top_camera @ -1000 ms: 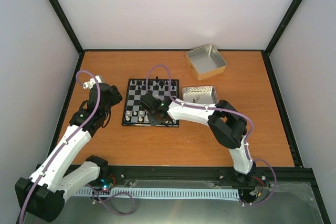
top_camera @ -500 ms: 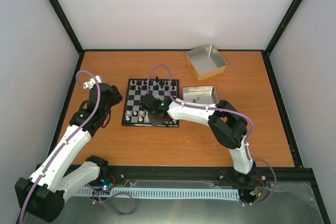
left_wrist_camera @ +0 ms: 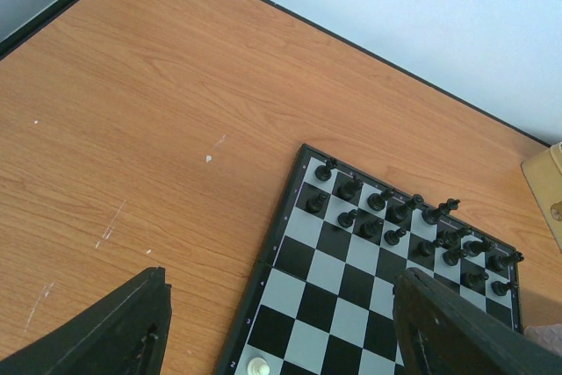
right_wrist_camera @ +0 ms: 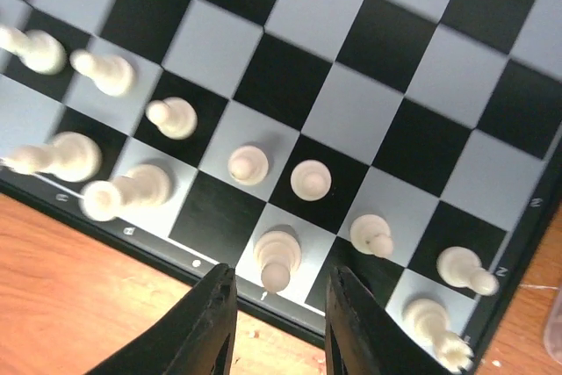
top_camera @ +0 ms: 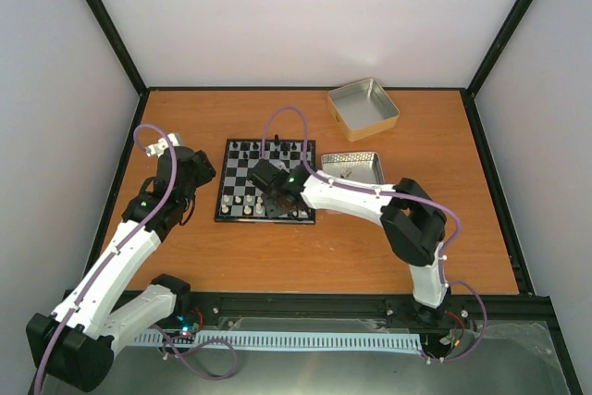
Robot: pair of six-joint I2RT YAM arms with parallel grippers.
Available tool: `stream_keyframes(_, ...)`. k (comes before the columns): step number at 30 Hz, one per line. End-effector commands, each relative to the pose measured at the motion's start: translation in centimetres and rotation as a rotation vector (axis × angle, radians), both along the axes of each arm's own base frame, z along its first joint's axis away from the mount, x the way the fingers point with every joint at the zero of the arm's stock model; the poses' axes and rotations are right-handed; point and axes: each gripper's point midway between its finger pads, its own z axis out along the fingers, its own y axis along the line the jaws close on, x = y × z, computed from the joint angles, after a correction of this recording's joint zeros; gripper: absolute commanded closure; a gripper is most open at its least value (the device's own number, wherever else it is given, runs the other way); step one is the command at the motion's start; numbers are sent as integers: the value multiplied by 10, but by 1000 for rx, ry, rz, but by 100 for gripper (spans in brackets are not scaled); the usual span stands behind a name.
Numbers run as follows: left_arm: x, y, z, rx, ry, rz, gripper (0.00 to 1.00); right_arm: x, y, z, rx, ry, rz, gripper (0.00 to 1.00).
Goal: Set up the chess pieces on the board
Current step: Adjust the chess piece on the chessboard, then pick up the chess piece from the storage box.
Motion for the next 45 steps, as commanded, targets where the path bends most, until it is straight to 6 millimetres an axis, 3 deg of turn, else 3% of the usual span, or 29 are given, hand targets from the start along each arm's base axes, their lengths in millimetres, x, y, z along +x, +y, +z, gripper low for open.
stream_keyframes(1,2,1,19,-6,-44,2,30,21,-2,64,133,-123,-75,70)
stream_keyframes(3,2,1,18,-5,-43,2,30,30,-19,72,153,-151,-131,69)
stream_keyframes(6,3,-1,18,-10,-43,-6,29,47,-63,78,179,-188,-266,67)
stream_keyframes(11,6,-5,17,-19,-42,-22,28,71,-141,56,190,-155,-498,63)
stream_keyframes(15,8,-7,18,-24,-42,-29,27,89,-172,39,166,-147,-581,60)
stream_keyframes(20,9,-9,18,-27,-37,-35,27,116,-188,19,116,-140,-639,59)
stream_keyframes(29,8,-8,17,-33,-33,-31,26,145,-186,-15,45,-115,-654,53)
stream_keyframes(45,5,-7,11,-35,-22,-22,26,124,-198,-51,-13,-41,-637,64)
